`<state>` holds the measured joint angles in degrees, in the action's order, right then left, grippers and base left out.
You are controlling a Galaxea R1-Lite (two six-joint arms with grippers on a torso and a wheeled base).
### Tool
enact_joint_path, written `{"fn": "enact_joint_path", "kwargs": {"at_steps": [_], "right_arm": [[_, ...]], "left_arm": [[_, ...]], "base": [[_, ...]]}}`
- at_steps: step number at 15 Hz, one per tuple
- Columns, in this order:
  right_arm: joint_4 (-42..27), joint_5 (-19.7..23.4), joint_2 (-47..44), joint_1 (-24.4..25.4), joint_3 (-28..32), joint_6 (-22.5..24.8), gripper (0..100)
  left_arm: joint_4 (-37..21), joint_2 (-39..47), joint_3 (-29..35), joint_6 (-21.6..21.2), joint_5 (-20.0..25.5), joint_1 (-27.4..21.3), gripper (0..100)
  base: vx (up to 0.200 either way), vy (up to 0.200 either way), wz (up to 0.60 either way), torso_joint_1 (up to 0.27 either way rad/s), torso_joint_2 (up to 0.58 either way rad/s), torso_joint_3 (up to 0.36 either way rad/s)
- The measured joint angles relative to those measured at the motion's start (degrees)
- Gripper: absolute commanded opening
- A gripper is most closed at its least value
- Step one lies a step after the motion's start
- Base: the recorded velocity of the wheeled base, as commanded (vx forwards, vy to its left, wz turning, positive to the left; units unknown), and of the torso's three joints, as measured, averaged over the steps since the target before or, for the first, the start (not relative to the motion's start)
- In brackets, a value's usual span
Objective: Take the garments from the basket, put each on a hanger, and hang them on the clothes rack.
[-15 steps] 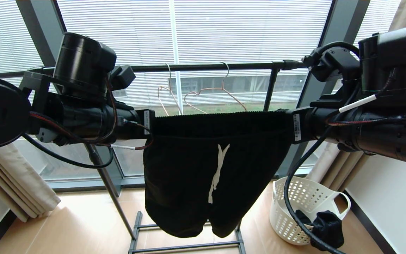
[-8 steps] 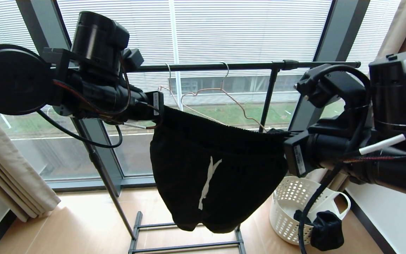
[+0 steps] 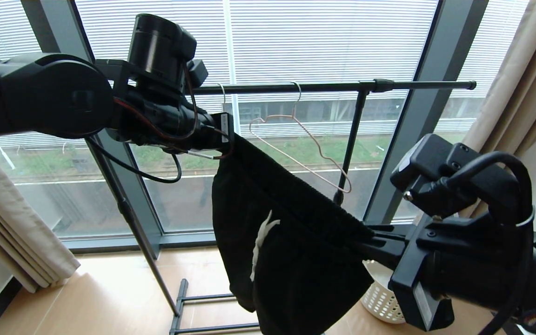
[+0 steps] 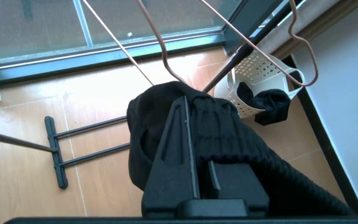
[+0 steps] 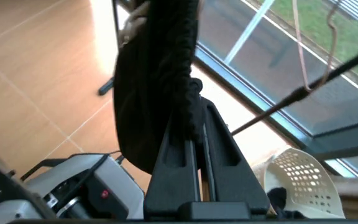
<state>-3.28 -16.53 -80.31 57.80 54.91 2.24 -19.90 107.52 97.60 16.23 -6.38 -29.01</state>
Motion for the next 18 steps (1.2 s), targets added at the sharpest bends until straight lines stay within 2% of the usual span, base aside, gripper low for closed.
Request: {"fn": "enact_joint_path", "kwargs": {"at_steps": [5,8,11,13,18], "right_arm": [[0.4,1.3,-3.1,7.4,0.7,-7.5,0],[4.7,1.1,-5.6,9.8,1.8,-12.4,0],[5.3,1.2,-7.4,10.7,2.3,-13.6,0],[5.3,1.2,-8.0,11.1,3.1,-16.1,0],[2.8,0.5,-8.3,9.6,3.4,-15.7,0]], "left_arm": [[0.0,0.4,0.5,0.0,0.0,-0.7,0],[0.1,1.0,1.0,0.0,0.0,-1.2,0],[0.1,1.6,1.7,0.0,0.0,-1.7,0],[0.2,1.9,1.9,0.0,0.0,-2.0,0],[-1.3,1.6,1.7,0.1,0.0,-2.3,0]], "base": [[0.000,0.000,0.00,0.000,0.00,0.000],[0.000,0.000,0.00,0.000,0.00,0.000],[0.000,0.000,0.00,0.000,0.00,0.000],[0.000,0.000,0.00,0.000,0.00,0.000],[0.000,0.000,0.00,0.000,0.00,0.000]]}}
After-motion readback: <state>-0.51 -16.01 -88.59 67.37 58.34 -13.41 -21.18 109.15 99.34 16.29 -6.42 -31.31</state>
